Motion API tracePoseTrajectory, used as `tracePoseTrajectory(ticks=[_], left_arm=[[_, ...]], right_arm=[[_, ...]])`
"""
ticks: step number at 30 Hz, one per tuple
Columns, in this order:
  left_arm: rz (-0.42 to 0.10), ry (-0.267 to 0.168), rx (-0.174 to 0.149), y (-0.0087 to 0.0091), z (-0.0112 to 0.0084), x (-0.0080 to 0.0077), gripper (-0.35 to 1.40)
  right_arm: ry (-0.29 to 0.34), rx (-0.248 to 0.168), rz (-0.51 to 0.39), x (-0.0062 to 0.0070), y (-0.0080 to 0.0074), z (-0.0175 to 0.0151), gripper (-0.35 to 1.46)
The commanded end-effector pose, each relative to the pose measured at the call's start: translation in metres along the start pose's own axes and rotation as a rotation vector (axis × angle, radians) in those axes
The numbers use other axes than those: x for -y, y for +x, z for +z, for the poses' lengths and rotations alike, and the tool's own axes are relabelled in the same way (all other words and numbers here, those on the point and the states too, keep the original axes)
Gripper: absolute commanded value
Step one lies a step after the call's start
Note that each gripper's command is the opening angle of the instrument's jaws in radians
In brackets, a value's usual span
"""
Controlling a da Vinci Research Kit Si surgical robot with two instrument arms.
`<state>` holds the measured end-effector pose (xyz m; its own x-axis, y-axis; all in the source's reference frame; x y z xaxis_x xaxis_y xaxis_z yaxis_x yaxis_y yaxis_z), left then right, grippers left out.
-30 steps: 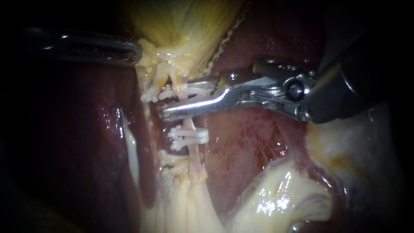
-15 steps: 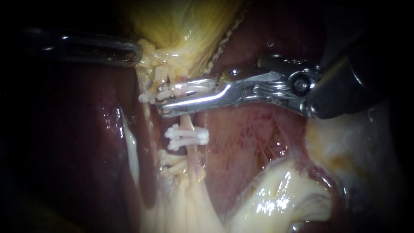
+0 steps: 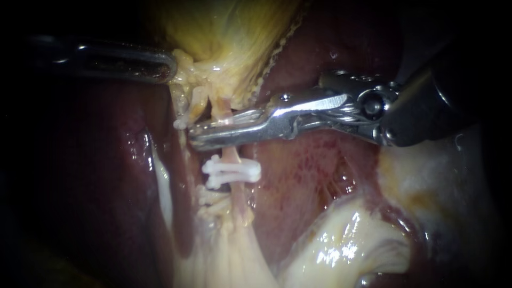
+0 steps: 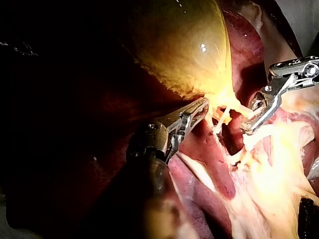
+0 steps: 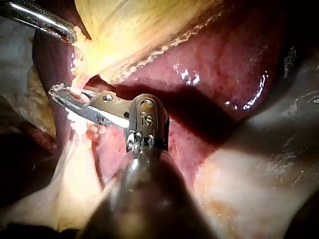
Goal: Clipping third clip right tube
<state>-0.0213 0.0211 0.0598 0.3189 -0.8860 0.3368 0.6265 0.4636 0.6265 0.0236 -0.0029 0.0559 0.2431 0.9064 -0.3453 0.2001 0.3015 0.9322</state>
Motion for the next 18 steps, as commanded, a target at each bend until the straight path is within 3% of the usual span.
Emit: tracePoseTrajectory(ticks=[1, 5, 18], left_arm=[[0.0, 0.0, 0.0, 0.0, 0.0, 0.0, -0.35], [0.0, 0.0, 0.0, 0.0, 0.0, 0.0, -0.35], [0.0, 0.0, 0.0, 0.0, 0.0001, 0.0, -0.35]], right_arm=[[0.0, -0.004, 0.004, 0.0, 0.0001, 0.0, -0.35], [-0.031, 0.028, 0.012, 0.0001, 0.0001, -0.0002, -0.35], [-0.03, 0.028, 0.012, -0.0003, 0.0002, -0.0004, -0.35]])
